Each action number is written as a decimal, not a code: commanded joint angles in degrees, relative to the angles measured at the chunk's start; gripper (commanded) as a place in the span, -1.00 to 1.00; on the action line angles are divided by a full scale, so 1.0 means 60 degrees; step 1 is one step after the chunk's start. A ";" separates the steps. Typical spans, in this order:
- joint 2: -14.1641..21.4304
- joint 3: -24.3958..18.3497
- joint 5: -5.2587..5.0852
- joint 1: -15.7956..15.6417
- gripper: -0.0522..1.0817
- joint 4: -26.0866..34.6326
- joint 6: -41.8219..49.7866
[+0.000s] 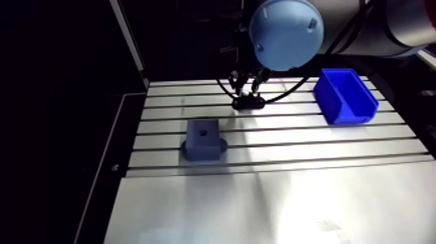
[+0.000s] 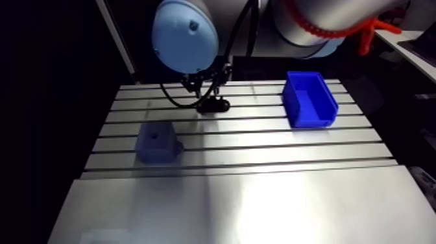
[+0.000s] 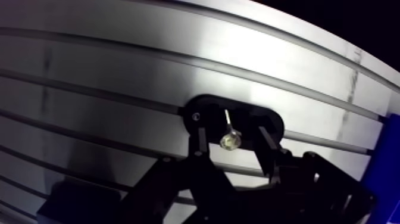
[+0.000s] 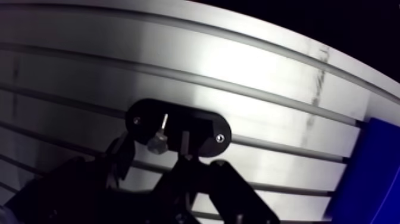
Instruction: Pick up the M10 bolt and insert it into the hex recess until seated.
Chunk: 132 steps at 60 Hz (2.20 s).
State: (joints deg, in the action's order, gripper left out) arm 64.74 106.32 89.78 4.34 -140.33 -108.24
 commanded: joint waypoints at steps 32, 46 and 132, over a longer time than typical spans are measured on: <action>-0.0105 -0.0120 0.0015 -0.0006 0.13 0.0015 0.0015; -0.0090 -0.0091 0.0029 -0.0020 0.14 0.0029 0.0015; -0.0061 -0.0076 0.0149 -0.0050 0.25 0.0044 0.0000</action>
State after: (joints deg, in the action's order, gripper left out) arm 64.41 105.92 90.75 4.05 -140.07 -108.23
